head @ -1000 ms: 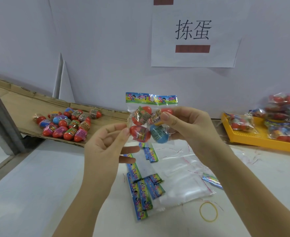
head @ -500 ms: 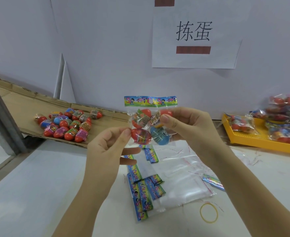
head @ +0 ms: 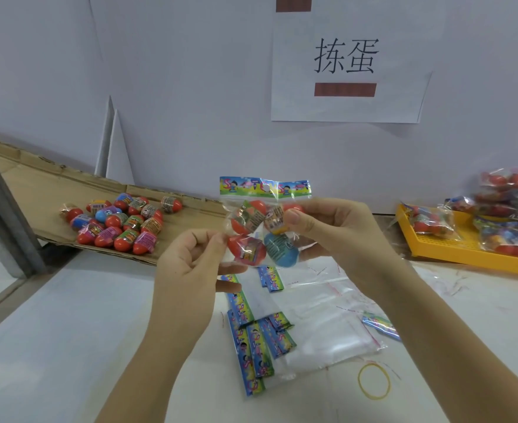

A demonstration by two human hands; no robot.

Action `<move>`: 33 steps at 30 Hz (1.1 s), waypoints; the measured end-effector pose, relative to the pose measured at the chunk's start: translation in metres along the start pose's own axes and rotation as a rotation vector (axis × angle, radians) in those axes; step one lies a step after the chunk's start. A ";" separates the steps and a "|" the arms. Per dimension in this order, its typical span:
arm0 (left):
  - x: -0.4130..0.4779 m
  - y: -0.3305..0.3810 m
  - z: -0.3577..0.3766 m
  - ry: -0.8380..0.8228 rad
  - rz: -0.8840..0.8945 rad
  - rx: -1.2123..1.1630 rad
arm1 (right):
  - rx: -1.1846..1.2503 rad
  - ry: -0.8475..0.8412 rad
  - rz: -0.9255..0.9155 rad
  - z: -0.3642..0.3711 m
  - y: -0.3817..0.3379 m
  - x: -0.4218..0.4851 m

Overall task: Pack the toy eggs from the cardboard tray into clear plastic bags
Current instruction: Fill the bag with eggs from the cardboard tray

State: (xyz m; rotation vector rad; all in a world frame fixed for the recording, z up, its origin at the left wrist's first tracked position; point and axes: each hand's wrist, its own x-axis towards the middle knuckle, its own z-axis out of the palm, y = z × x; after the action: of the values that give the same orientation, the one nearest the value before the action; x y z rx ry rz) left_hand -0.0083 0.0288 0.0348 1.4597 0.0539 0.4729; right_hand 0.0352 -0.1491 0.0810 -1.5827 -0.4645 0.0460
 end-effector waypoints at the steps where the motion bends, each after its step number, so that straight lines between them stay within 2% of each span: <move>1: 0.000 0.000 0.000 0.007 -0.006 -0.042 | 0.020 -0.005 0.009 0.000 0.000 0.000; 5: -0.001 0.001 0.002 -0.028 -0.067 -0.208 | 0.056 -0.038 0.023 0.004 0.004 -0.002; 9: -0.003 0.002 0.003 0.026 -0.068 -0.277 | 0.011 -0.060 0.050 0.009 0.007 -0.002; 11: -0.003 0.001 0.003 0.070 -0.051 -0.249 | -0.076 -0.064 0.092 0.010 0.008 -0.002; 13: -0.004 0.001 0.003 0.095 0.032 -0.123 | -0.151 -0.022 0.110 0.010 0.010 -0.001; 16: -0.010 0.002 0.009 -0.005 0.163 0.052 | -0.174 0.050 0.065 0.005 0.010 0.002; 19: -0.015 0.005 0.016 -0.070 0.174 0.057 | -0.208 -0.084 0.047 0.003 0.002 -0.002; 22: -0.014 0.008 0.016 -0.060 -0.019 -0.169 | -0.207 -0.047 0.028 0.005 0.003 -0.002; 26: -0.015 0.009 0.020 -0.162 -0.275 -0.504 | -0.089 0.102 0.010 0.009 0.009 0.000; 29: -0.021 0.006 0.029 -0.120 -0.366 -0.604 | -0.096 0.174 -0.033 0.016 0.015 -0.002; 33: -0.021 0.004 0.030 -0.022 -0.439 -0.589 | -0.170 0.162 -0.045 0.020 0.016 -0.003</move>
State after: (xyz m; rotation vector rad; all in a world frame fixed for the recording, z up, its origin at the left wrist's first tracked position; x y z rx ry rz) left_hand -0.0194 -0.0063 0.0373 0.8382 0.1965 0.0932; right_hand 0.0308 -0.1310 0.0633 -1.7266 -0.3844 -0.1594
